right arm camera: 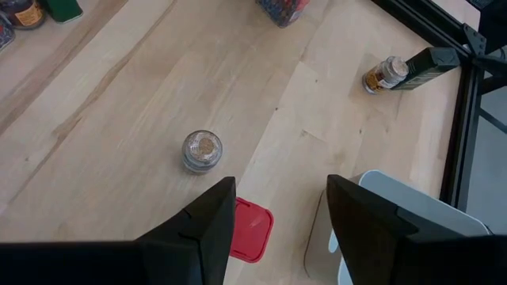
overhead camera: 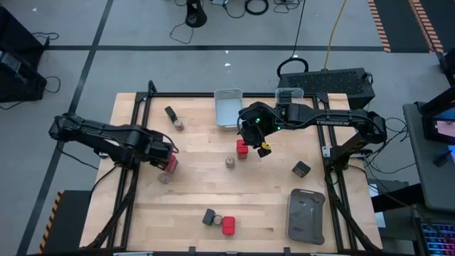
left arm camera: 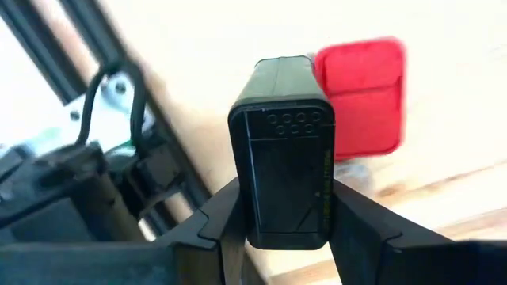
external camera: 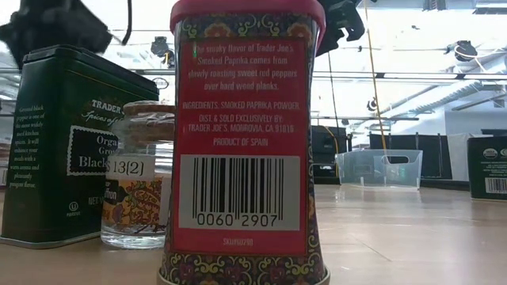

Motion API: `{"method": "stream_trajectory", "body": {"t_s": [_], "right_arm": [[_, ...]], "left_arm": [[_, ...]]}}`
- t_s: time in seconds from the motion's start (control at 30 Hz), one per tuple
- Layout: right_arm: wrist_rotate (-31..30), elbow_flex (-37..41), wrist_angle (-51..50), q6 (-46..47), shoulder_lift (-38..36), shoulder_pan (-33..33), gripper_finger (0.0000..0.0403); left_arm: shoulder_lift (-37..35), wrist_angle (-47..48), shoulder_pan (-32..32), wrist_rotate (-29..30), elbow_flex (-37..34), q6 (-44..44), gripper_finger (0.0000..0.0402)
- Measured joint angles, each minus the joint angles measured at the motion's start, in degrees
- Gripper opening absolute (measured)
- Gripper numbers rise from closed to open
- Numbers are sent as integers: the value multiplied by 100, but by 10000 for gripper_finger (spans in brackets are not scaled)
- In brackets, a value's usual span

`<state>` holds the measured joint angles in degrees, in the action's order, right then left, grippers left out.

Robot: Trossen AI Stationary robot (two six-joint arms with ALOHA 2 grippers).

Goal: Sort spices by type
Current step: Put the black seasoning can into the transparent bin

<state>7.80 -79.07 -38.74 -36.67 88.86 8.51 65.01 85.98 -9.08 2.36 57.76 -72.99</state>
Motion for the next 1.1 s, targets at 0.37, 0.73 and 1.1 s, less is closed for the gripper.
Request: {"method": "stream_trajectory", "body": {"t_s": [0.37,0.73,1.1], "right_arm": [[-1,0,46,52,0,0,180],[224,0,301,874,0,3,180],[1335,-2,1322,2369,371,-164,189]], "left_arm": [[-4,-429,15,734,1101,868,145],[549,-2538,13,490,1104,2747,151],[1566,-4181,78,-57,1104,4729,153]]}}
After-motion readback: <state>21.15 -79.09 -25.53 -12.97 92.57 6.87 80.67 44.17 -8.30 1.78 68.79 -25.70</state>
